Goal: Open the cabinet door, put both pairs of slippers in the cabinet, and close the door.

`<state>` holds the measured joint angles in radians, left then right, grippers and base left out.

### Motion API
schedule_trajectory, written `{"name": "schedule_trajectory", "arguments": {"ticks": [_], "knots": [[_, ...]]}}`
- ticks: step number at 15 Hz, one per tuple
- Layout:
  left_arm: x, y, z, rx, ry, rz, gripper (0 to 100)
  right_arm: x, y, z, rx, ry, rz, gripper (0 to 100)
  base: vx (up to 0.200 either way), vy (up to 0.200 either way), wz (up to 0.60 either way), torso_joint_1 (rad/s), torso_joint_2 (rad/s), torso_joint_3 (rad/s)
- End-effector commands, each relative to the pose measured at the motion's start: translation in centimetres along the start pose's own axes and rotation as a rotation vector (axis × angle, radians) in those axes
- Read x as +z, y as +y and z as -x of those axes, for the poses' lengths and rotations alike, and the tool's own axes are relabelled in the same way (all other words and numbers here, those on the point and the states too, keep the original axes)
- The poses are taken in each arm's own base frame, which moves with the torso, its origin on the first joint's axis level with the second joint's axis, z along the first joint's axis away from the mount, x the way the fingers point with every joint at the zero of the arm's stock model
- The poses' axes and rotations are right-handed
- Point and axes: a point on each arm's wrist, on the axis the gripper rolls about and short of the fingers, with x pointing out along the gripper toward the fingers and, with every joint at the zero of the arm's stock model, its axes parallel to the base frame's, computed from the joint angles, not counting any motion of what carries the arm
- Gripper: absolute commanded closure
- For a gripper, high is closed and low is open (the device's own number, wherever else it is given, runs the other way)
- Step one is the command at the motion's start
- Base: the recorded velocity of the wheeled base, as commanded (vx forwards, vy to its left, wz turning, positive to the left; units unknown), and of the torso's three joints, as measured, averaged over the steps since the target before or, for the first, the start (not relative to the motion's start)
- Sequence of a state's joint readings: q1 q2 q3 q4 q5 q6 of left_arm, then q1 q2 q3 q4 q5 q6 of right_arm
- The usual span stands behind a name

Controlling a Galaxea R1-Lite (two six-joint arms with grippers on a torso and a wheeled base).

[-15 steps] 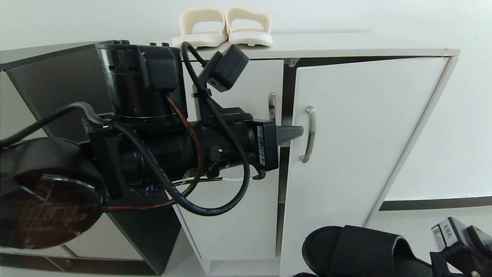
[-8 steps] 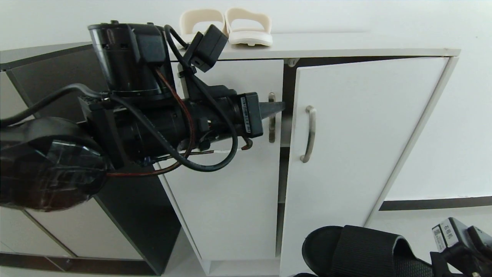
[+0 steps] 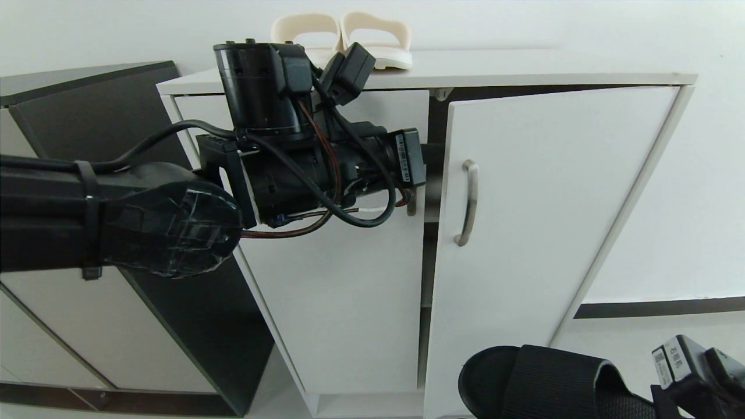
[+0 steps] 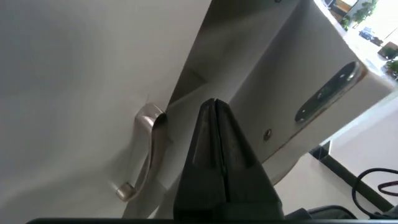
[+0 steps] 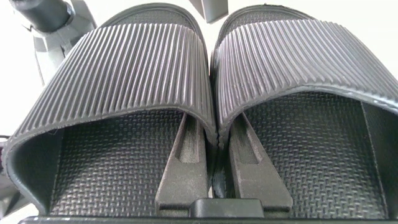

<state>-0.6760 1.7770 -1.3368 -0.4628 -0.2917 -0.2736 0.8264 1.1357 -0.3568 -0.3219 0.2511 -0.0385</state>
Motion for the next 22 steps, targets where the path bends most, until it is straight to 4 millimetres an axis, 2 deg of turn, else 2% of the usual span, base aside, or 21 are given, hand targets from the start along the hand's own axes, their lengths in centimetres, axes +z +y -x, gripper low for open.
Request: {"name": "schedule_trajectory", "arguments": {"ticks": [1, 2, 5, 6, 8, 10, 12, 13, 15, 16, 17, 19, 20, 21, 22], "knots": [[-0.4, 0.0, -0.2, 0.001, 0.011, 0.004, 100, -0.2, 0.1, -0.1, 0.007, 0.011, 0.005, 100, -0.200, 0.000, 0.00, -0.002, 0.01, 0.002], [-0.7, -0.7, -0.2, -0.017, 0.019, 0.004, 100, -0.2, 0.1, -0.3, 0.016, 0.017, 0.009, 100, -0.200, 0.000, 0.00, 0.002, -0.01, 0.002], [-1.8, -6.3, 0.1, -0.099, 0.035, 0.002, 100, -0.2, 0.3, -0.4, 0.030, 0.021, 0.016, 100, -0.200, 0.000, 0.00, 0.002, 0.00, 0.005], [-1.9, -7.4, 0.2, -0.120, 0.035, 0.002, 100, -0.2, 0.4, -0.4, 0.032, 0.023, 0.019, 100, -0.200, 0.000, 0.00, -0.002, 0.00, 0.002], [-1.8, -7.5, 0.2, -0.122, 0.027, -0.001, 100, -0.4, 0.4, -0.4, 0.034, 0.027, 0.042, 100, -0.100, 0.000, 0.00, -0.006, 0.00, 0.001], [-1.4, -5.8, 0.3, -0.070, 0.006, -0.002, 100, -0.4, 0.4, -0.4, 0.034, 0.027, 0.044, 100, 0.000, 0.000, 0.00, 0.000, 0.00, 0.000], [-0.4, -3.9, 2.3, 0.023, -0.067, -0.013, 100, -0.4, 0.3, -0.4, 0.030, 0.023, 0.043, 100, 0.000, 0.000, 0.00, 0.000, 0.00, 0.000], [0.2, -3.9, 4.1, 0.059, -0.107, -0.020, 100, -0.4, 0.3, -0.4, 0.027, 0.021, 0.041, 100, 0.000, 0.000, 0.00, 0.000, 0.00, 0.000], [1.6, -5.0, 9.8, 0.120, -0.183, -0.060, 100, -0.1, 0.1, -0.4, 0.011, 0.011, 0.027, 100, 0.000, 0.000, 0.00, 0.000, 0.00, 0.000], [1.6, -5.3, 11.9, 0.165, -0.190, -0.082, 100, 0.1, -0.1, -0.4, 0.000, 0.006, 0.015, 100, 0.000, 0.000, 0.00, 0.000, 0.00, 0.000], [0.6, -5.6, 16.1, 0.306, -0.164, -0.118, 100, 0.2, -0.2, -0.4, -0.007, 0.003, 0.007, 100, 0.000, 0.000, 0.00, 0.000, 0.00, 0.000], [-1.8, -6.0, 23.0, 0.447, -0.132, -0.170, 100, 0.5, -0.3, -0.2, -0.015, -0.011, 0.008, 100, 0.000, 0.000, 0.00, 0.000, 0.00, 0.000], [-2.8, -5.9, 26.0, 0.516, -0.142, -0.195, 100, 0.5, -0.3, -0.1, -0.017, -0.017, 0.010, 100, 0.000, 0.000, 0.00, 0.000, 0.00, 0.000], [-3.8, -5.8, 28.2, 0.592, -0.138, -0.226, 100, 0.5, -0.3, -0.1, -0.018, -0.017, 0.009, 100, 0.000, 0.000, 0.00, 0.000, 0.00, 0.000], [-5.8, -6.1, 31.2, 0.706, -0.154, -0.261, 100, 0.5, -0.3, 0.0, -0.021, -0.022, 0.010, 100, 0.000, 0.000, 0.00, 0.000, 0.00, 0.000]]}}
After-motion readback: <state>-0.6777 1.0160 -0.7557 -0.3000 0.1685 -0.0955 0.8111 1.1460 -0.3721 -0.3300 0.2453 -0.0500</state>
